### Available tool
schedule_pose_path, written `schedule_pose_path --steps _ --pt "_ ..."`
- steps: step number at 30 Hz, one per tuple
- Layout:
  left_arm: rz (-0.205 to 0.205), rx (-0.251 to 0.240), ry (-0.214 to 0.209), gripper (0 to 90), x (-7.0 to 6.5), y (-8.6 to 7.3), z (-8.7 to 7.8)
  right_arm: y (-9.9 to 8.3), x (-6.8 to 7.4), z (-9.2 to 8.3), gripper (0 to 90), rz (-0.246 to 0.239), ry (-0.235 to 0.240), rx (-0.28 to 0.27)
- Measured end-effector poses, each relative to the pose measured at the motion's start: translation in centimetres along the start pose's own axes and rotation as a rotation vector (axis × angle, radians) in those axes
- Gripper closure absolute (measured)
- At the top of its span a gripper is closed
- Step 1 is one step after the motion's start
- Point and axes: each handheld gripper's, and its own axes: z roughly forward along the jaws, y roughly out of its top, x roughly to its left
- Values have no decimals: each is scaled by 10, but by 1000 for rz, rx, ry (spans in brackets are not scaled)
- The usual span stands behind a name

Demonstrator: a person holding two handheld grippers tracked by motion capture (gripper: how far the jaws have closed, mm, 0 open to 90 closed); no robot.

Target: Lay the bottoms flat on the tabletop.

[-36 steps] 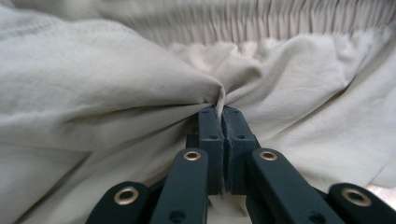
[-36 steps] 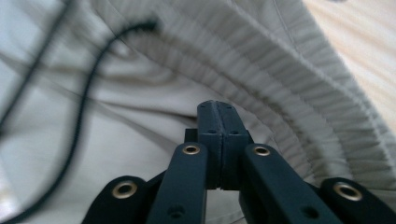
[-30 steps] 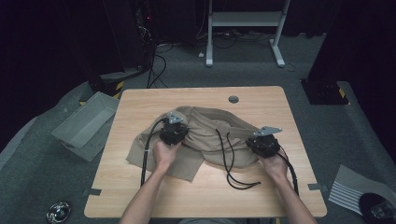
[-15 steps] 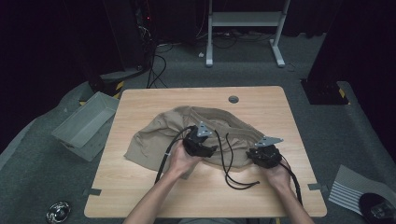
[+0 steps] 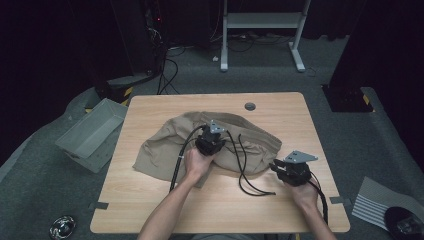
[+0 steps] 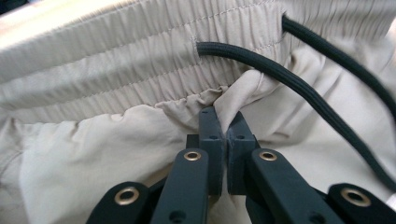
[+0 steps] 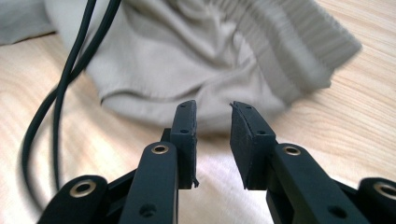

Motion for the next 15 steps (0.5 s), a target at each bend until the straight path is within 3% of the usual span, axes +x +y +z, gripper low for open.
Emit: schedule_pose_path --steps 8,15 --pt "-72 -28 -7 881 10 3 -3 -6 12 23 692 -26 40 72" --pt "-100 -43 -25 881 12 4 -3 6 17 46 629 6 35 88"
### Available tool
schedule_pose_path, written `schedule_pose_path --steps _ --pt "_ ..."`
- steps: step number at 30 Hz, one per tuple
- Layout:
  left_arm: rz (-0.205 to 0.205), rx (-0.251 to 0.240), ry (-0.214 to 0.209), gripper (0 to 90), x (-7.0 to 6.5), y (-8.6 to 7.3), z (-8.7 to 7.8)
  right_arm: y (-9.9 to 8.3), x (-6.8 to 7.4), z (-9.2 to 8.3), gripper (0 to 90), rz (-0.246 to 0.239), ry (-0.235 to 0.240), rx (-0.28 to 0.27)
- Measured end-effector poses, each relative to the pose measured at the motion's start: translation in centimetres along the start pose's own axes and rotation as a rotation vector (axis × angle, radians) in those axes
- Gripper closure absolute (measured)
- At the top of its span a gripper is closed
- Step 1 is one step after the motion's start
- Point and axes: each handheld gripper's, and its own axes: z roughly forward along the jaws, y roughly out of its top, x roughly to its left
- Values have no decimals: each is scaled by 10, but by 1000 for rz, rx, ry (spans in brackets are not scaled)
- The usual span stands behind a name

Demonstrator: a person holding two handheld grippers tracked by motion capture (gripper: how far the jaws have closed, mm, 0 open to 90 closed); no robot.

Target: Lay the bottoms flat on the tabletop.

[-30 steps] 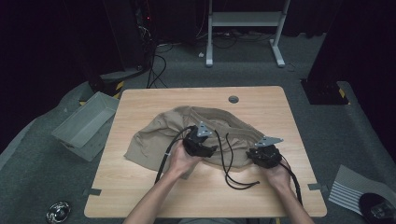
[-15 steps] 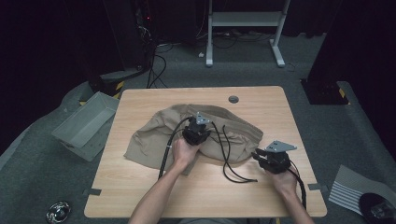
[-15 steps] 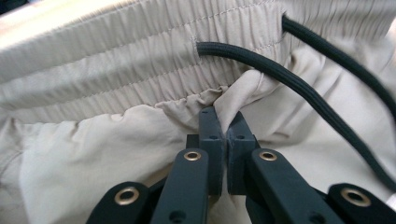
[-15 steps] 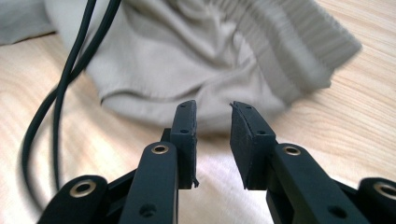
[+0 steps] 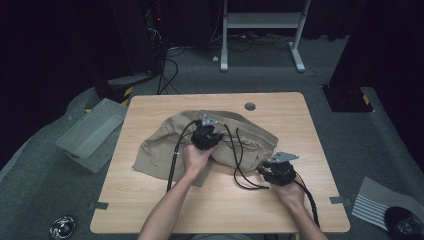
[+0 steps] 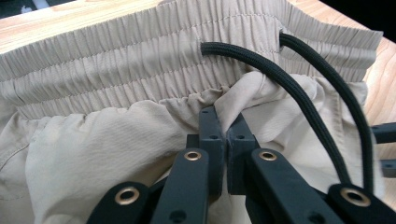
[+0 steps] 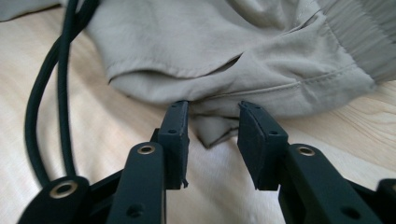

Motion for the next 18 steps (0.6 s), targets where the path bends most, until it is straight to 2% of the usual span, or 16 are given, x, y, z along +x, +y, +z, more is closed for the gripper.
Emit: schedule_pose_path --steps 3,7,9,12,18 --pt "-5 -15 4 880 2 0 -3 4 -1 7 634 18 -9 0" --pt "-47 -60 -4 881 8 1 -11 5 -1 7 638 32 -14 -20" --pt "-70 -68 -10 881 11 1 -13 6 -1 5 645 34 -18 -35" --pt "-76 -64 -8 881 13 1 -12 8 0 4 658 38 -25 -60" --pt "-78 -61 -3 881 14 0 -11 14 2 19 714 19 -34 -13"
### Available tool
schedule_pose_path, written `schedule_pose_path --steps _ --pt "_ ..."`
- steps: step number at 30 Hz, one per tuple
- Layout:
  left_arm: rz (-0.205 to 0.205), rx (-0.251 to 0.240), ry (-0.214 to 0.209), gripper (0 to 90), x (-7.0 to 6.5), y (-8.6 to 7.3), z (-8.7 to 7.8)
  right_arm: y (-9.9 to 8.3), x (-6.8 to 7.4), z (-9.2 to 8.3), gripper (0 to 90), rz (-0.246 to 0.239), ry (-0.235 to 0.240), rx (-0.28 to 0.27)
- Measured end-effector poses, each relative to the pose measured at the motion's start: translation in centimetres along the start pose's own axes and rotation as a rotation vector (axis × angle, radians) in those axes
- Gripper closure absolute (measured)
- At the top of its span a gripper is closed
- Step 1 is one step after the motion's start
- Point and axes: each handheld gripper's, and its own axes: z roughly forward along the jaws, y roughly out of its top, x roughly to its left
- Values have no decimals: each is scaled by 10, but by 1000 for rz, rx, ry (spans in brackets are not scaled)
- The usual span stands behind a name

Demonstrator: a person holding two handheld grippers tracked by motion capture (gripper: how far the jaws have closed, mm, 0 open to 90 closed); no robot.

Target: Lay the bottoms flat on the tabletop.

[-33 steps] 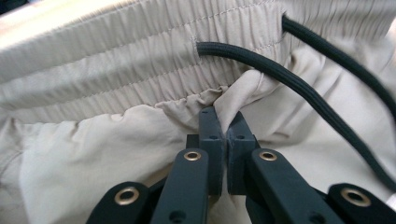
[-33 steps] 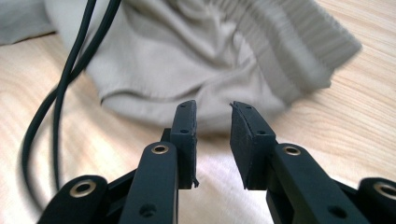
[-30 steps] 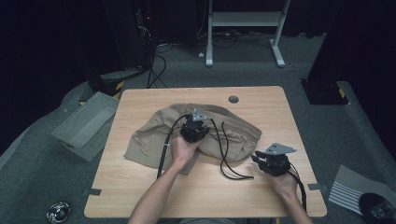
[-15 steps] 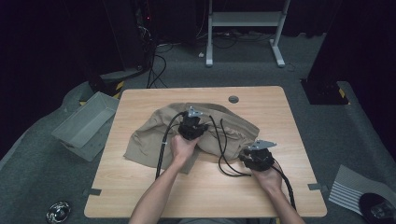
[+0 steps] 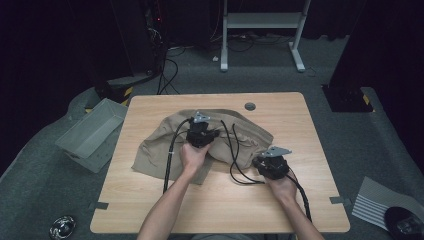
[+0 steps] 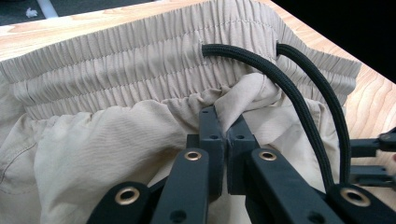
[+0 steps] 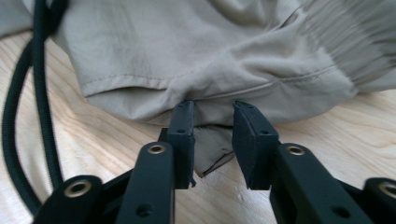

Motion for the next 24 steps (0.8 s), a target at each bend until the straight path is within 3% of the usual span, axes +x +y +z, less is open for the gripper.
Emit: schedule_pose_path --steps 3,8,11,17,22,24 --pt "7 0 22 881 3 0 -2 0 0 0 778 -1 7 -5" --pt "16 4 83 881 12 0 -5 -5 2 -8 868 -57 -2 12" --pt "2 -7 116 881 20 2 -8 -12 1 -17 872 -57 3 22" --pt "-14 -14 186 881 29 8 -9 -34 1 -44 873 -99 -4 38" --pt "-20 19 225 878 31 7 6 -45 3 -56 871 -106 13 37" --pt "-16 35 209 867 29 6 14 -44 5 -57 856 -113 26 43"
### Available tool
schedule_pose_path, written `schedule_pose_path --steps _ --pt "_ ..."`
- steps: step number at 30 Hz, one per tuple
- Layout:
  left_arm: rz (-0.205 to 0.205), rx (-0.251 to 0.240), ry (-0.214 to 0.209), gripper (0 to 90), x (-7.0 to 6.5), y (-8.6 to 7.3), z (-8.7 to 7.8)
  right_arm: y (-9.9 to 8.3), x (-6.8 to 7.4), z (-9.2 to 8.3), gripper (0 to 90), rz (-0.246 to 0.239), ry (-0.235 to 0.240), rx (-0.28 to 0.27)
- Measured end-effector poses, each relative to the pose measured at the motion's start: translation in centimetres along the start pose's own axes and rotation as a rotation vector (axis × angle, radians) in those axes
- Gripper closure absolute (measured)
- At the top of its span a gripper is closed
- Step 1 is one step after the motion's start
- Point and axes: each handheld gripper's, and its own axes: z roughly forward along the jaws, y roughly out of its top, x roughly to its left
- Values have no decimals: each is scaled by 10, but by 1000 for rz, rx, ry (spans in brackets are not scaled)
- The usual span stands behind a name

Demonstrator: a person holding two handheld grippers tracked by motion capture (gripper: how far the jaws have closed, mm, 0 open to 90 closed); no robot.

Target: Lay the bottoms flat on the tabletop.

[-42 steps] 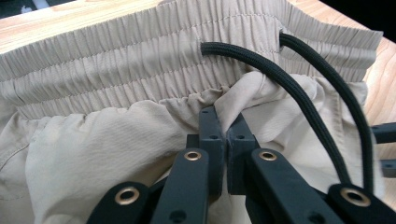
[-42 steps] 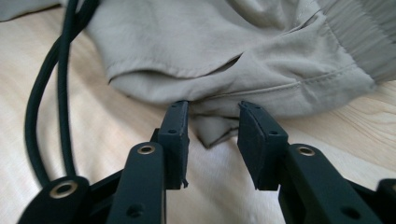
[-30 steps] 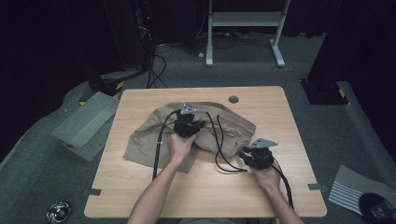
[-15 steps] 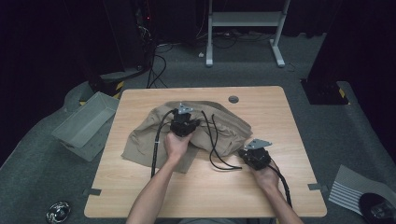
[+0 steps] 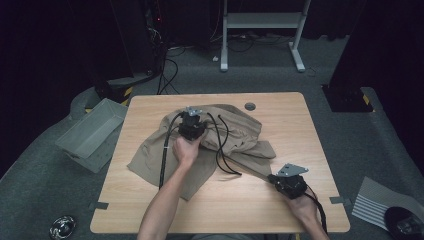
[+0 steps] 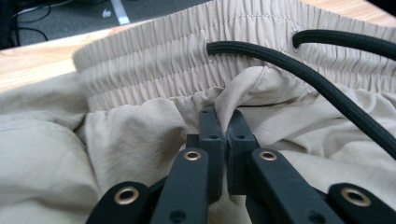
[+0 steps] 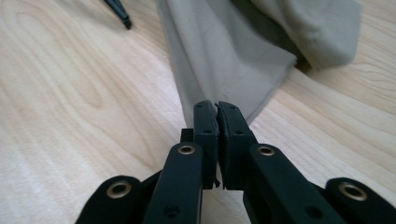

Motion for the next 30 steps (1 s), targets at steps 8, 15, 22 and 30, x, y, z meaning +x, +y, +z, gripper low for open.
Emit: schedule_pose_path --steps 8,15,22,30 --pt "86 0 -61 514 -15 -4 -7 27 -4 3 579 14 -67 -98" --pt "136 32 -55 454 -13 -12 -20 56 -23 39 659 45 -62 6" --pt "146 52 -42 575 -24 -8 5 45 -15 38 896 7 8 46" --pt "137 123 1 880 -21 0 25 22 -1 13 899 -47 62 42"
